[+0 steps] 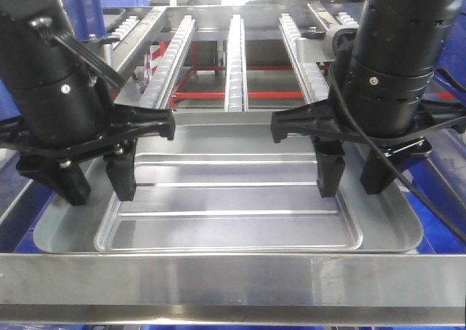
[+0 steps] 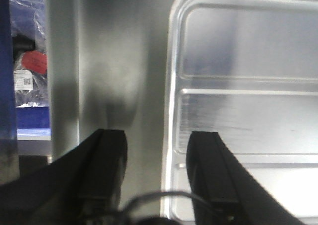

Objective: Grab silver tray and place in blue box
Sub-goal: 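Close both grippers on opposite rims of the silver tray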

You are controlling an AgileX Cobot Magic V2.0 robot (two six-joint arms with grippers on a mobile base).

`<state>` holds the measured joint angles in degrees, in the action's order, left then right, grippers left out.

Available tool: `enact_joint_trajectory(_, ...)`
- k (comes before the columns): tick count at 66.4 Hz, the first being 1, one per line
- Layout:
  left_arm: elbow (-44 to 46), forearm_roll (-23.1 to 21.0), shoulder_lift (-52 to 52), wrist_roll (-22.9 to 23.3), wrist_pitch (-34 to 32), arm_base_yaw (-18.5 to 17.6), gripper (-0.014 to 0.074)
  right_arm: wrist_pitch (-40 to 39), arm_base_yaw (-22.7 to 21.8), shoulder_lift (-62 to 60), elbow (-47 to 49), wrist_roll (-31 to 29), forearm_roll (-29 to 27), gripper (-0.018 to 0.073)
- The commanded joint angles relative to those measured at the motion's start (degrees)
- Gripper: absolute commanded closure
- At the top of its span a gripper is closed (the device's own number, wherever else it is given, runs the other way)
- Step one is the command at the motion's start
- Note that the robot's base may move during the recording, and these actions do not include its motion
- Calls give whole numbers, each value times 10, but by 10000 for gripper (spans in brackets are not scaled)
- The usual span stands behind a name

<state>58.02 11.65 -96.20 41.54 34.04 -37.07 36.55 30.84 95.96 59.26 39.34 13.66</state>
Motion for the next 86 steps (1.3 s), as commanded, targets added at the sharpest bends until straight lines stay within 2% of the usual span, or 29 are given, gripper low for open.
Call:
enact_joint_trajectory(1, 17, 6, 17, 6, -21, -4, 386, -17, 0, -23, 19, -1, 9, 165)
enact_joint_trajectory(86, 17, 5, -1, 6, -30, -4, 386, -35, 0, 11, 19, -1, 5, 165)
